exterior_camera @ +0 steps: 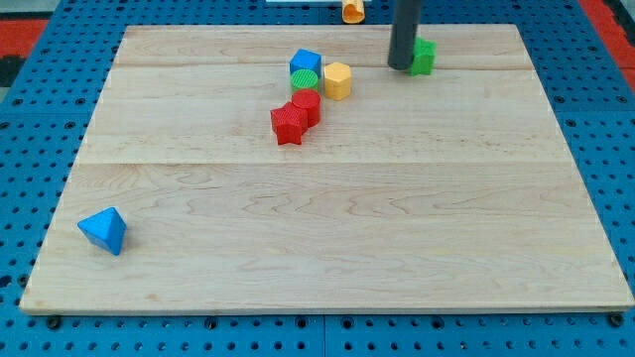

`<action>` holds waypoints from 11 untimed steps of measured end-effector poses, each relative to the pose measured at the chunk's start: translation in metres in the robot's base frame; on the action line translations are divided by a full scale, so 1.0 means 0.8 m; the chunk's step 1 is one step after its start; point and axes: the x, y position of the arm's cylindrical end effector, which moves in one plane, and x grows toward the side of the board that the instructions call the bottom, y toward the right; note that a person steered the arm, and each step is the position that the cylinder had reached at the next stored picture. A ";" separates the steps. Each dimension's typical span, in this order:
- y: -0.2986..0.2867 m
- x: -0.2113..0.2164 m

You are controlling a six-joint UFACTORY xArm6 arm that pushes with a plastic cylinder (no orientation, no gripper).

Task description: Push the yellow hexagon to the top center

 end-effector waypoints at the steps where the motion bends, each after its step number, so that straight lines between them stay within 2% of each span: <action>1: 0.031 0.003; 2: 0.049 -0.038; 3: 0.058 -0.021; 4: -0.045 0.055; 5: -0.134 0.110; 6: -0.142 0.054; 7: -0.104 0.019; 8: -0.060 0.011; 9: -0.048 0.008; 10: -0.081 0.010; 11: -0.200 0.026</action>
